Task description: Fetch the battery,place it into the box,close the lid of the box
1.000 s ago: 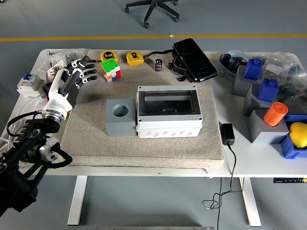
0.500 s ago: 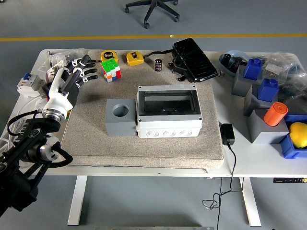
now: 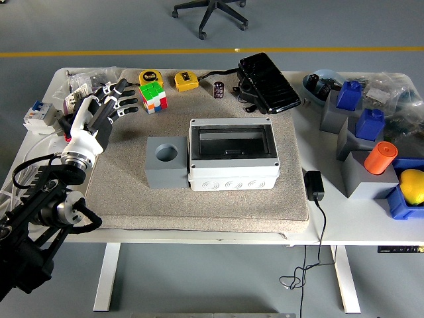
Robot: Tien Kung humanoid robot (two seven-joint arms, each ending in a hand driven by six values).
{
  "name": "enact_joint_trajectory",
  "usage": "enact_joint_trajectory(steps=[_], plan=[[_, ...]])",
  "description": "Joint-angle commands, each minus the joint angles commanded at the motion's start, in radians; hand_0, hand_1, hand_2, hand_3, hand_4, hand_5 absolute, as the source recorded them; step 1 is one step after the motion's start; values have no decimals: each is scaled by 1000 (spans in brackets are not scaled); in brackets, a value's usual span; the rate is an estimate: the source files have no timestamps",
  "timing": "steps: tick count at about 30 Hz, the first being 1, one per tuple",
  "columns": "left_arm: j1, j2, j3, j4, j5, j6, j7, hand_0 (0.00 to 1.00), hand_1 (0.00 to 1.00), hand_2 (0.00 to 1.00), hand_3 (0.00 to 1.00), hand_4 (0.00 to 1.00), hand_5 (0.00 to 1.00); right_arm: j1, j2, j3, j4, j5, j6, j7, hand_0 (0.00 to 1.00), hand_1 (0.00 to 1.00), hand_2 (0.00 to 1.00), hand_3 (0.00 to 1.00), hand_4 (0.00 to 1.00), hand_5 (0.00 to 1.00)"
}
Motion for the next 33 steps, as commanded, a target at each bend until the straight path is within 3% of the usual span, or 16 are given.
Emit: enact_joint_trajectory(steps=[33], plan=[[9, 1, -18, -6, 4, -1, 6, 490, 564, 555, 570, 956, 497, -3, 5, 11, 0, -3, 0, 0, 608, 628, 650, 574, 968, 527]])
